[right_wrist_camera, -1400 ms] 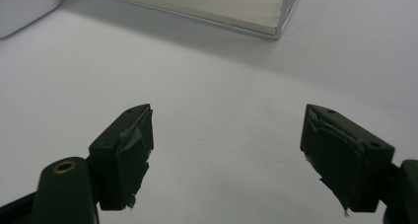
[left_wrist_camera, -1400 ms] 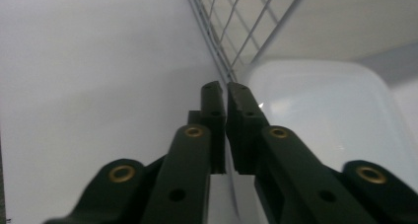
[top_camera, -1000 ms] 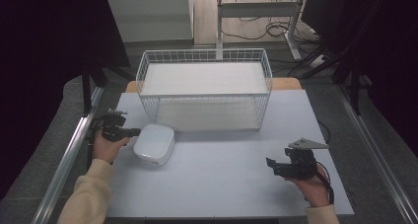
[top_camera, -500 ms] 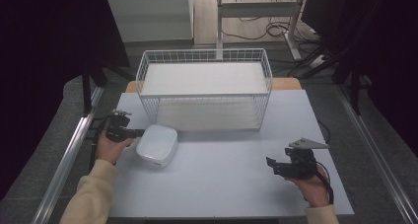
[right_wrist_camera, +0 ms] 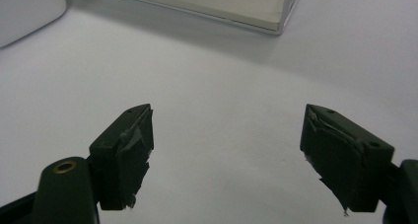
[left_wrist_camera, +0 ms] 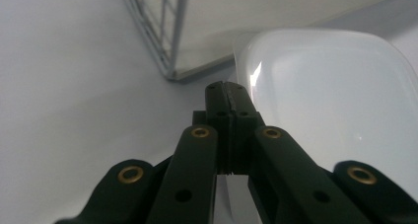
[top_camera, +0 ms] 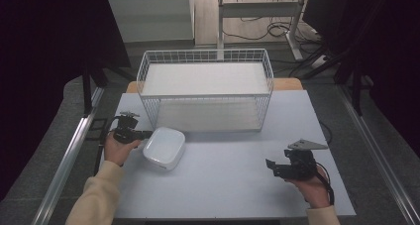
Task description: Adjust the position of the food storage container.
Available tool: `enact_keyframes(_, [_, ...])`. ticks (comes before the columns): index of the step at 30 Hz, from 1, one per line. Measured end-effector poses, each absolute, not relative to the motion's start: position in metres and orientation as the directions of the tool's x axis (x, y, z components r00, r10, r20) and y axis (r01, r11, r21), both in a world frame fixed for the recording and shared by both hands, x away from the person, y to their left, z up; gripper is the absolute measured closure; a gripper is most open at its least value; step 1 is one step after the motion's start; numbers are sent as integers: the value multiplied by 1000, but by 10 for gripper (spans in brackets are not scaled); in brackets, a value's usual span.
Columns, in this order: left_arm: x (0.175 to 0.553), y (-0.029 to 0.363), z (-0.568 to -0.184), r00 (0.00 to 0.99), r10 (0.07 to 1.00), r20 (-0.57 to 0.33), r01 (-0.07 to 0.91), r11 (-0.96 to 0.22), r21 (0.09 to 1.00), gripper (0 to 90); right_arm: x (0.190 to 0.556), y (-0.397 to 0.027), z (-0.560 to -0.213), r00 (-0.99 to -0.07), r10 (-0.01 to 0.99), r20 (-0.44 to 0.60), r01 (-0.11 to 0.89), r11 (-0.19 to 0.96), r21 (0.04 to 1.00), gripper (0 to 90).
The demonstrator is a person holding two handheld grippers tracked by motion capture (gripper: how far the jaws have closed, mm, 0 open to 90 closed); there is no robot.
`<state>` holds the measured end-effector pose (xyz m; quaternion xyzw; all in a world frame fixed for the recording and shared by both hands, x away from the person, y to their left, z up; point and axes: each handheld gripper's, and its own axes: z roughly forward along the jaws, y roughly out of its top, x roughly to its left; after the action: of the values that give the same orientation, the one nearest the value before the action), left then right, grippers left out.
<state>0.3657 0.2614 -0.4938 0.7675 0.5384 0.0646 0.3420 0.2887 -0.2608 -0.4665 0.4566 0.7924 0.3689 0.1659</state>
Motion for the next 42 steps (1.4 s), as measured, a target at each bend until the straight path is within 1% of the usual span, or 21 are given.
enact_keyframes(20, [364,231,-494,473,832,-290,767,-227,601,898,288,-260,-465,-539,838,82,595,310,741,205])
enact_keyframes(26, [363,211,-491,524,809,-266,751,-291,593,898,288,-260,-465,-539,839,81,596,312,740,204])
enact_keyframes(27, [362,202,-491,530,804,-269,748,-294,595,898,288,-261,-465,-538,839,83,596,309,741,204])
enact_keyframes(42, [352,150,-487,618,739,-269,713,-383,587,897,287,-260,-465,-536,840,84,600,310,738,204])
